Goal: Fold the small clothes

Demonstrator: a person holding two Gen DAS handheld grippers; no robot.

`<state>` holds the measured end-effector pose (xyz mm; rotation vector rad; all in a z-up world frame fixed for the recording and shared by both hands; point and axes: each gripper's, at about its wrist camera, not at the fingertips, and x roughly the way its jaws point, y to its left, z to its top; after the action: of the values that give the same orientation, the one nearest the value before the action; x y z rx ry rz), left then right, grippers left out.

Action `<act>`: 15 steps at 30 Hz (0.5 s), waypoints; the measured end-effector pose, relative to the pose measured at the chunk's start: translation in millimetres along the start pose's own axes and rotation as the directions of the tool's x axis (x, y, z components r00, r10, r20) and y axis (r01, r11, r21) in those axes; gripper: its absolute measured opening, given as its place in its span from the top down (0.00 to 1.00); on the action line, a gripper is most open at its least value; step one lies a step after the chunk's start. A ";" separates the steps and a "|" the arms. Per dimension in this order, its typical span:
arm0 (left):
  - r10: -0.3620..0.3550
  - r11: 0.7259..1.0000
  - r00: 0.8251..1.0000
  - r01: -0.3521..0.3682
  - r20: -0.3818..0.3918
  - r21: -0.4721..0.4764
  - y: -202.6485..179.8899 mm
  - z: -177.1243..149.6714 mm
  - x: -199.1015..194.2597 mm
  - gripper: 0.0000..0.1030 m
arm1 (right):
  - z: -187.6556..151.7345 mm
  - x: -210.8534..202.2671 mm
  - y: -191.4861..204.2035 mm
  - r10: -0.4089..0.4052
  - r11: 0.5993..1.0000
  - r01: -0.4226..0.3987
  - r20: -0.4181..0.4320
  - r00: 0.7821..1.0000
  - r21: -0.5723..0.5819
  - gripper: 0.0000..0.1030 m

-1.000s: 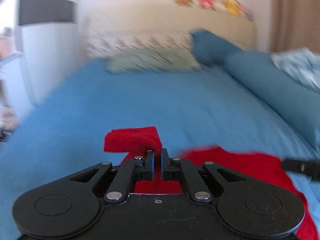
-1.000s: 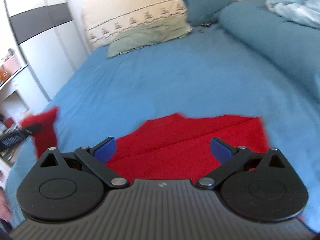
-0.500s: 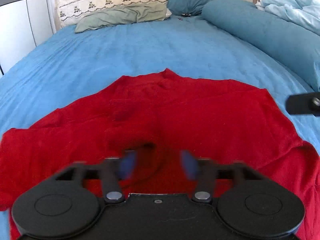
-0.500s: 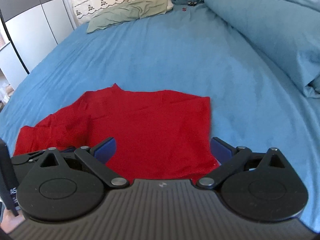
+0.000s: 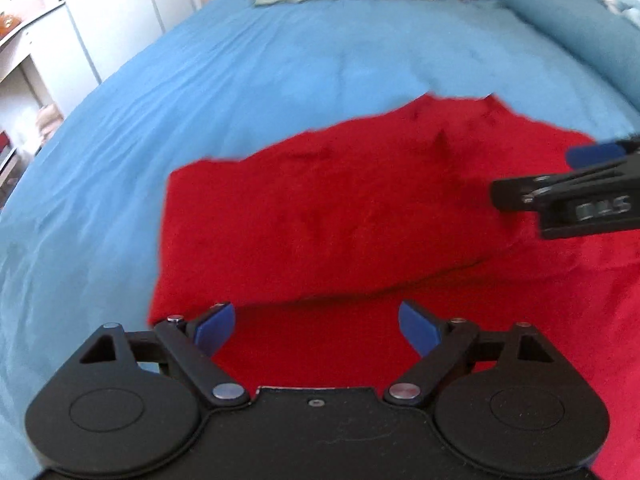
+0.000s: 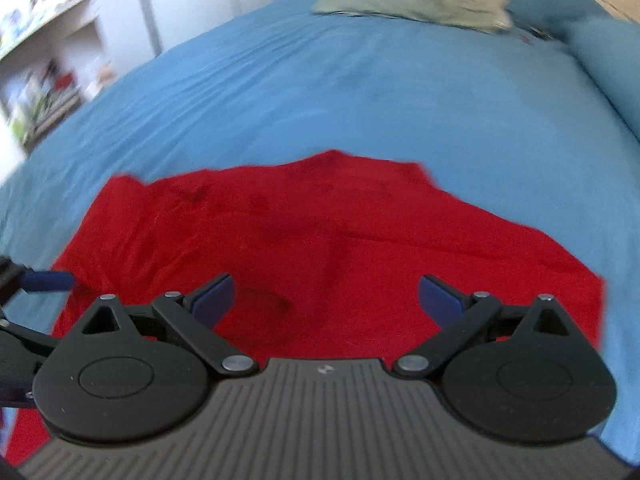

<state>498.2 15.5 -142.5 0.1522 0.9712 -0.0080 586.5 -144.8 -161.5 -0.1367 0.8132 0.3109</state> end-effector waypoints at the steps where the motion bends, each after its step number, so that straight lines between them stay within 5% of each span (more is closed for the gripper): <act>1: 0.004 1.000 1.000 -0.004 -0.004 -0.009 5.1 -3.0 1.5 0.11 | 0.6 9.1 10.1 -0.017 0.999 0.017 -0.006 1.000 -0.043 0.00; 6: 0.001 0.999 1.000 -0.001 -0.006 -0.035 19.2 -9.0 2.7 0.11 | 0.5 42.2 26.6 -0.128 0.986 0.125 -0.020 0.992 -0.111 0.01; 9: -0.006 0.999 1.000 0.006 -0.007 -0.038 20.9 -8.2 5.1 0.11 | 2.5 42.2 5.4 -0.172 0.985 0.172 -0.017 0.985 -0.001 0.16; 12: -0.018 0.999 1.000 0.018 -0.005 -0.046 24.6 -7.1 4.8 0.11 | -3.6 34.5 -27.3 -0.240 0.959 0.245 -0.050 0.970 0.146 0.17; 15: -0.022 0.998 1.000 0.022 -0.002 -0.052 29.4 -7.0 3.7 0.11 | -20.7 25.3 -59.5 -0.188 0.929 0.208 -0.095 0.978 0.305 0.17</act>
<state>496.8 45.8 -145.7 0.0938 0.9752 -0.0030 607.9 -200.4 -194.1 0.0709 0.8953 -0.0169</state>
